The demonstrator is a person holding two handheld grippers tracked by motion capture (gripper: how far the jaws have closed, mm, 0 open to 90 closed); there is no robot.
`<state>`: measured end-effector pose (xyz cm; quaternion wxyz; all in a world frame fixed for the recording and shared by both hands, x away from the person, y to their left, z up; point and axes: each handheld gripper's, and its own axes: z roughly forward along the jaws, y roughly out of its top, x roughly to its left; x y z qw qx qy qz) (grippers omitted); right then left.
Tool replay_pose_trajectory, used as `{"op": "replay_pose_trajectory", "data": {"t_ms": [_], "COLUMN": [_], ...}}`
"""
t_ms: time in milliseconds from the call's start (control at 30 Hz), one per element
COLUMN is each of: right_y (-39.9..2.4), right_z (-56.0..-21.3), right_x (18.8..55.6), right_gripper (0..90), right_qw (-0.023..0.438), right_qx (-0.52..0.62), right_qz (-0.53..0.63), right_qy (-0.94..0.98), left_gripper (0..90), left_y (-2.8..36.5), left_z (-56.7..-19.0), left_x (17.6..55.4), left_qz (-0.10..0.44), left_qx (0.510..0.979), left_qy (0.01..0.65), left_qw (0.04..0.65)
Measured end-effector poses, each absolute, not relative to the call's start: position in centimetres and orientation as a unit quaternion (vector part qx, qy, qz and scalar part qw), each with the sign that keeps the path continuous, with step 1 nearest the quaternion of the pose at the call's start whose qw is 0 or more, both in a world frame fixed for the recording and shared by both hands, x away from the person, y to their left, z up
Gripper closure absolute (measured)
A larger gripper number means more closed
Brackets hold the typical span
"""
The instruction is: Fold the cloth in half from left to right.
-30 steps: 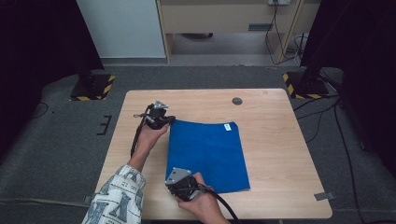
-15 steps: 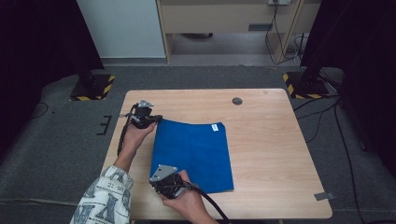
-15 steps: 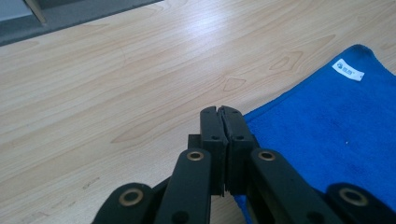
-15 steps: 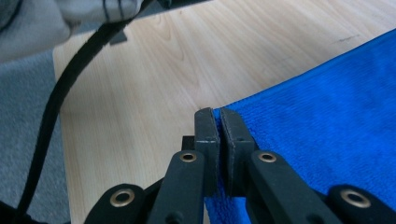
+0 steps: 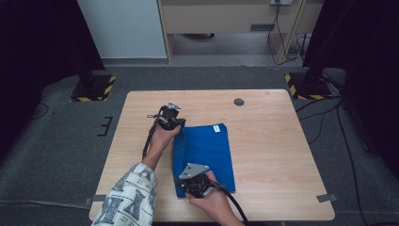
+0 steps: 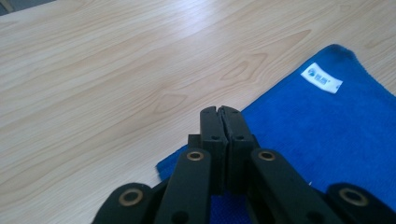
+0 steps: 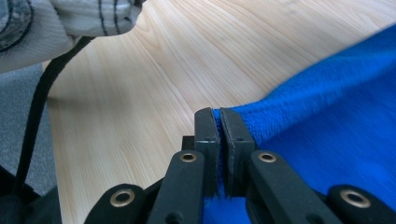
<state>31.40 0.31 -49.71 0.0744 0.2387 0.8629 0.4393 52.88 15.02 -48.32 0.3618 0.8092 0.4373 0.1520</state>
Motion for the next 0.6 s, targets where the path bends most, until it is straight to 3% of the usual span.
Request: {"op": "replay_pose_trajectory", "data": {"t_ms": [600], "right_y": [-7.7], "right_z": [-50.3], "right_x": [31.4], "right_gripper": [86.6], "right_qw": [0.08], "right_qx": [0.26], "right_qz": [0.427], "right_qy": [0.862], "left_gripper": [87.9], "left_y": [7.1], "left_z": [-48.4], "left_x": [53.8], "left_qz": [0.141], "left_qx": [0.824], "left_qy": [0.418], "left_qw": [0.355]}}
